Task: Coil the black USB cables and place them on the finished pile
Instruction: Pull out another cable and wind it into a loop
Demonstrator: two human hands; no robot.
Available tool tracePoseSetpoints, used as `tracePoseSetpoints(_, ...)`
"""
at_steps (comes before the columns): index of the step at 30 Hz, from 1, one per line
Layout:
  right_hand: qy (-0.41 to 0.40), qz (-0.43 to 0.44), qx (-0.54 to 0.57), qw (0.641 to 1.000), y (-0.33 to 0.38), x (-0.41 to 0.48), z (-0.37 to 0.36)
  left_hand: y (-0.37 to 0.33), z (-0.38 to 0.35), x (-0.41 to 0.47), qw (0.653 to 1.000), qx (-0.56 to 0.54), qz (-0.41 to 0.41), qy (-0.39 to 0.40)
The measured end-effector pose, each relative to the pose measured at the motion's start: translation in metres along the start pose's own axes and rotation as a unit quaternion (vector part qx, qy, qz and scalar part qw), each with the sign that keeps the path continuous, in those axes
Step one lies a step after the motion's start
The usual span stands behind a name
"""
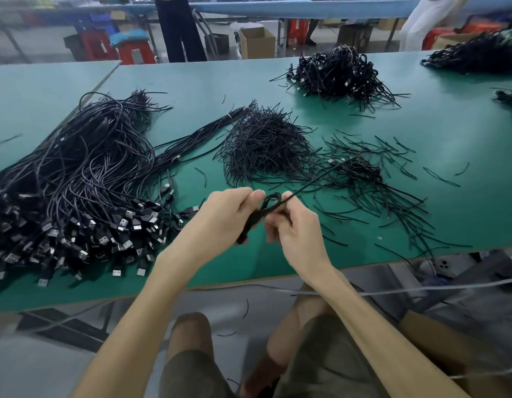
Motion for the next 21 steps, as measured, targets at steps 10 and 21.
tracePoseSetpoints(10, -0.014, -0.006, 0.005, 1.000, -0.002, -0.002, 0.002, -0.008, -0.010, -0.005, 0.993, -0.079, 0.051, 0.068)
tracePoseSetpoints(21, -0.019, 0.081, -0.064, 0.994, -0.007, -0.006, 0.007, -0.010, -0.011, -0.010, 0.959, -0.252, -0.002, 0.126)
Point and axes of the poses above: each hand's wrist, its own x-axis towards the middle knuckle, its own z-axis out of the back of the hand, y = z × x, the point moved 2 cm from there along x, towards the middle knuckle, and after that the axes turned 3 degrees about -x, right-handed, at the moved point
